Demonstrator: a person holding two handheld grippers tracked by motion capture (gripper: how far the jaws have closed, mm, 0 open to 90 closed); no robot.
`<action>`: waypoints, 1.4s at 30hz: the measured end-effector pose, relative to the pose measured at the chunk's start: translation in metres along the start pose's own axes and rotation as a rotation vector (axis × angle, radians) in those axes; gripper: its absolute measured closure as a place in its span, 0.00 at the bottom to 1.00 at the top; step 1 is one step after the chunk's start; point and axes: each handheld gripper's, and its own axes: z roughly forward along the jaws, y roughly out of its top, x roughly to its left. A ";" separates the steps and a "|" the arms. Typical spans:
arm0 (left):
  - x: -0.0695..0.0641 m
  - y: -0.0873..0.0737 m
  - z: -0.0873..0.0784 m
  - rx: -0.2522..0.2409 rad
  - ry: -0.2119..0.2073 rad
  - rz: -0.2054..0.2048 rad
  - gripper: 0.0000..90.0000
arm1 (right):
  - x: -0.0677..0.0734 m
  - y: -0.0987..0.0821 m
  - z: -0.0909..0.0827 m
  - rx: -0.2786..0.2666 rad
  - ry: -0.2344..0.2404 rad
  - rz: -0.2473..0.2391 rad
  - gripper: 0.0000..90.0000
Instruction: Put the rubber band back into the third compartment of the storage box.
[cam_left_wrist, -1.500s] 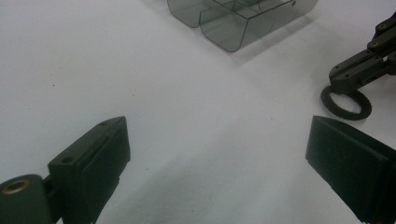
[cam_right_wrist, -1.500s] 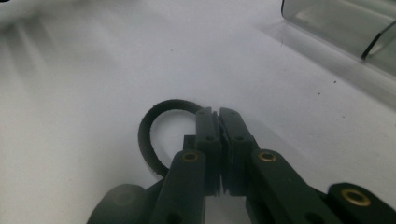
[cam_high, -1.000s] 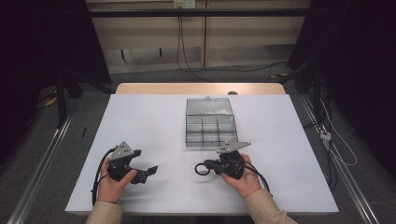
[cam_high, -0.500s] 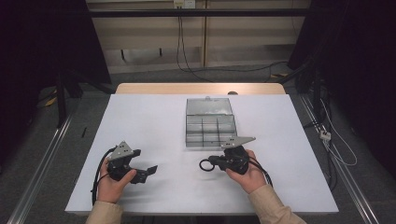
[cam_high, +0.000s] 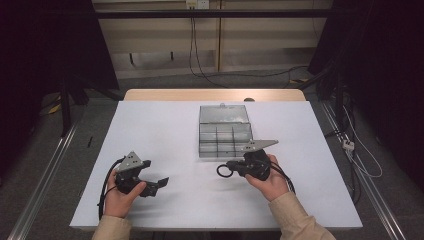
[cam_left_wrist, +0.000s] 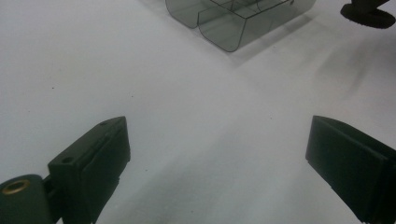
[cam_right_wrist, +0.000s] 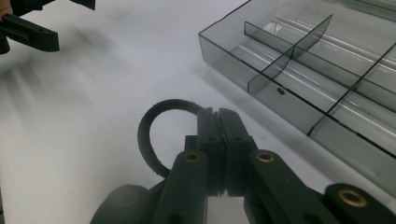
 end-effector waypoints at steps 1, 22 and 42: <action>0.000 0.000 0.000 -0.001 0.001 -0.001 0.07 | -0.001 0.001 -0.001 -0.001 0.001 0.002 0.98; 0.000 0.001 0.000 -0.005 -0.003 -0.001 0.07 | -0.015 0.012 -0.006 -0.006 -0.025 -0.001 0.98; -0.001 0.000 0.000 -0.007 -0.006 -0.001 0.07 | -0.027 0.020 -0.010 -0.014 -0.061 -0.001 0.98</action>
